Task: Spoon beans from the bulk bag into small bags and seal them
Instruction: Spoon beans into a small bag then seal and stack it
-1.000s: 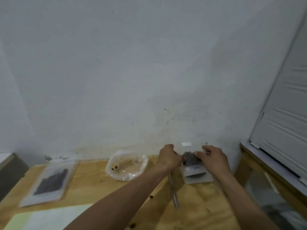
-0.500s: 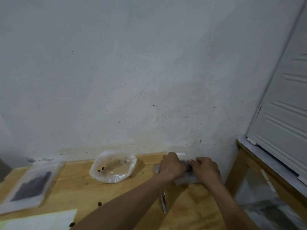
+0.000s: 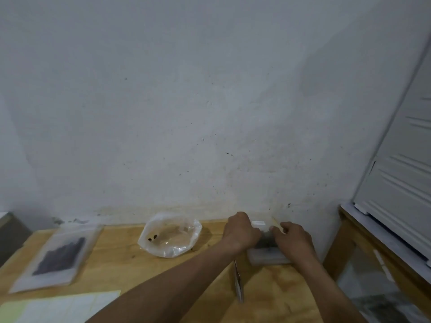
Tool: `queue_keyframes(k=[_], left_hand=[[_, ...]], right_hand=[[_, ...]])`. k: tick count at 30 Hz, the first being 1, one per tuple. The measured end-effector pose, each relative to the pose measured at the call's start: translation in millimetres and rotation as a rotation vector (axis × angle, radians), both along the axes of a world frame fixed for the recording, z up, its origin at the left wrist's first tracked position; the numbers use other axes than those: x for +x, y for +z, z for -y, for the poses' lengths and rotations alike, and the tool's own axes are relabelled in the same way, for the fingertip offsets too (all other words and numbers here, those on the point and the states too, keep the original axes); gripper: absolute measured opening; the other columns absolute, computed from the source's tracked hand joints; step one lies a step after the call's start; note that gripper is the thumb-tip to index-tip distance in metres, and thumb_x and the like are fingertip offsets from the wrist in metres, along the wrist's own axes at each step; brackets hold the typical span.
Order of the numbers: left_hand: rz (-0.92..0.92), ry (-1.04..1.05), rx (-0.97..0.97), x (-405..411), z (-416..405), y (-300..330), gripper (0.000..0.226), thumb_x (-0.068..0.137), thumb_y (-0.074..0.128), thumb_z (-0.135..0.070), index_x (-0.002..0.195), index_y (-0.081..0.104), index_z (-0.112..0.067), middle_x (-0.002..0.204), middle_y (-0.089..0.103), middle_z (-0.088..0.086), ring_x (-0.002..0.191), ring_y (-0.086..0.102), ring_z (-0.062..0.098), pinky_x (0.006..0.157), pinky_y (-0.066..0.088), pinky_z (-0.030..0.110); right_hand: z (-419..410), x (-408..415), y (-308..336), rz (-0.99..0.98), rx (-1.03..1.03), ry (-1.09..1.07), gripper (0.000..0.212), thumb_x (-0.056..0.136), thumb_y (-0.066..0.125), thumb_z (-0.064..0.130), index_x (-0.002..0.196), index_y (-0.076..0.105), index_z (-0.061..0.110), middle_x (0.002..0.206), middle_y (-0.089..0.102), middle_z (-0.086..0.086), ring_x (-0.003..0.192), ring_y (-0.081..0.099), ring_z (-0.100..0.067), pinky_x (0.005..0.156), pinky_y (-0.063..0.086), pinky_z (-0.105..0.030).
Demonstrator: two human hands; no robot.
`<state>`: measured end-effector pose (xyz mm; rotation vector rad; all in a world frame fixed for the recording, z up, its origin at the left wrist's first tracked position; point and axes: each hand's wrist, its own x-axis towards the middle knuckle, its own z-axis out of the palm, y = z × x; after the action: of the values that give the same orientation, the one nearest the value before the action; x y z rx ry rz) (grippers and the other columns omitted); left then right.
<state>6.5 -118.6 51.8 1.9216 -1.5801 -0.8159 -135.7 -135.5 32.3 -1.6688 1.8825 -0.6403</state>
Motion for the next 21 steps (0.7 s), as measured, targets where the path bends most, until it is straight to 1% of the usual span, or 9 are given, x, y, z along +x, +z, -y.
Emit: queue_keyframes(k=[6,7,9,11,15,17,18,19,21], left_hand=[[-0.128,0.144,-0.149,61.2,-12.0,25.6,0.025,0.097,0.059,-0.019,0.078,0.043,-0.024,0.084,0.046,-0.009,0.093,0.052,0.022,0.079,0.046,0.033],[-0.142,0.174,-0.179,77.8,-18.2,29.5,0.01,0.097,0.059,-0.019,0.088,0.054,-0.023,0.093,0.055,-0.006,0.099,0.057,0.025,0.085,0.048,0.035],[-0.111,0.282,-0.223,116.2,-30.5,33.0,0.035,0.097,0.059,-0.019,0.13,0.061,-0.006,0.129,0.064,0.009,0.12,0.061,0.028,0.096,0.047,0.031],[-0.071,0.382,-0.268,159.2,-45.4,35.5,0.046,0.097,0.058,-0.019,0.14,0.056,-0.003,0.139,0.062,0.013,0.126,0.059,0.027,0.102,0.047,0.032],[0.031,0.53,-0.243,243.8,-81.5,28.4,0.038,0.095,0.058,-0.02,0.129,0.062,-0.005,0.13,0.065,0.011,0.118,0.061,0.027,0.096,0.048,0.034],[0.142,0.578,-0.148,281.2,-104.8,17.3,0.012,0.093,0.057,-0.021,0.096,0.06,-0.009,0.116,0.063,0.014,0.106,0.06,0.03,0.085,0.045,0.034],[0.2,0.608,-0.087,298.6,-116.8,10.7,0.014,0.092,0.056,-0.021,0.085,0.054,-0.009,0.116,0.063,0.018,0.105,0.059,0.034,0.082,0.045,0.035],[0.256,0.636,-0.007,314.4,-129.2,4.0,0.016,0.092,0.056,-0.022,0.085,0.053,-0.008,0.119,0.061,0.021,0.11,0.057,0.037,0.085,0.045,0.037],[0.309,0.676,0.121,341.0,-151.8,-12.9,0.029,0.095,0.054,-0.027,0.111,0.06,-0.004,0.132,0.057,0.025,0.125,0.051,0.04,0.098,0.044,0.041]], right_hand=[[-4.1,42.4,26.6,0.01,-0.213,0.088,0.049,0.098,0.059,0.042,0.138,0.058,0.013,0.14,0.061,-0.011,0.125,0.058,-0.029,0.104,0.046,-0.039],[-5.9,56.1,32.1,0.017,-0.241,0.123,0.048,0.097,0.06,0.041,0.137,0.059,0.013,0.138,0.061,-0.011,0.125,0.058,-0.028,0.104,0.046,-0.039],[-13.6,88.5,43.3,0.045,-0.29,0.211,0.045,0.098,0.061,0.039,0.135,0.06,0.013,0.136,0.062,-0.009,0.123,0.059,-0.025,0.102,0.047,-0.038],[-23.1,125.7,51.4,0.083,-0.329,0.309,0.042,0.098,0.062,0.036,0.134,0.062,0.013,0.132,0.064,-0.007,0.121,0.06,-0.022,0.1,0.047,-0.035],[-47.5,205.7,58.7,0.132,-0.341,0.511,0.037,0.098,0.061,0.034,0.131,0.064,0.016,0.127,0.066,-0.001,0.114,0.063,-0.014,0.094,0.045,-0.024],[-63.2,245.9,53.5,0.124,-0.287,0.635,0.037,0.099,0.06,0.034,0.131,0.065,0.017,0.125,0.067,0.002,0.114,0.062,-0.013,0.094,0.045,-0.023],[-71.3,265.3,49.2,0.103,-0.242,0.69,0.036,0.099,0.06,0.034,0.13,0.065,0.017,0.124,0.067,0.002,0.113,0.063,-0.013,0.094,0.046,-0.023],[-79.2,284.0,43.3,0.088,-0.191,0.735,0.034,0.098,0.06,0.034,0.127,0.067,0.017,0.12,0.068,0.0,0.11,0.064,-0.015,0.091,0.047,-0.025],[-91.4,316.5,25.6,0.06,-0.074,0.783,0.017,0.097,0.06,0.032,0.1,0.071,0.019,0.096,0.067,-0.005,0.086,0.064,-0.02,0.074,0.044,-0.027]])
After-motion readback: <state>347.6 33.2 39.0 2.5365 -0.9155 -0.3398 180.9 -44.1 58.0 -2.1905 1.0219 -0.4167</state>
